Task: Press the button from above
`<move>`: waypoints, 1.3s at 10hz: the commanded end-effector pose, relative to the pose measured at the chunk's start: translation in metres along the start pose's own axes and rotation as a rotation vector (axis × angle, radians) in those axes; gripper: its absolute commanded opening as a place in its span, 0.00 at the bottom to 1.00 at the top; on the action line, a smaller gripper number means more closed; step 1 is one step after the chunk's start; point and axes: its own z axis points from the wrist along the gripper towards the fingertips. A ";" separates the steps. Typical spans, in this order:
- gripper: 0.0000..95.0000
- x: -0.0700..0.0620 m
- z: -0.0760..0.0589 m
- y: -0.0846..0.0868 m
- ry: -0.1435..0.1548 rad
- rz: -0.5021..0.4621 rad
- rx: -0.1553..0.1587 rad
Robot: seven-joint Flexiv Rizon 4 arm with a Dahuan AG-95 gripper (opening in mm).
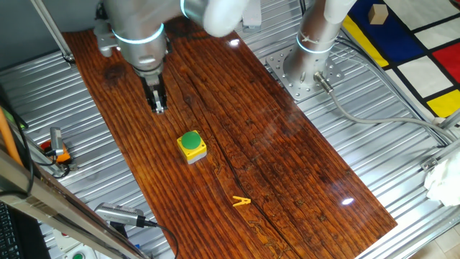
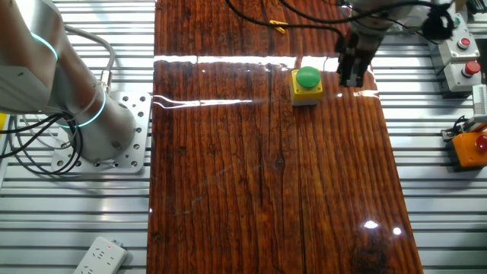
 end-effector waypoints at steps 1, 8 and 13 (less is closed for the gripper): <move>0.00 0.001 0.000 0.002 0.004 0.016 -0.007; 0.60 0.003 0.002 0.008 -0.027 0.038 -0.063; 1.00 0.007 0.004 0.014 -0.044 0.032 -0.068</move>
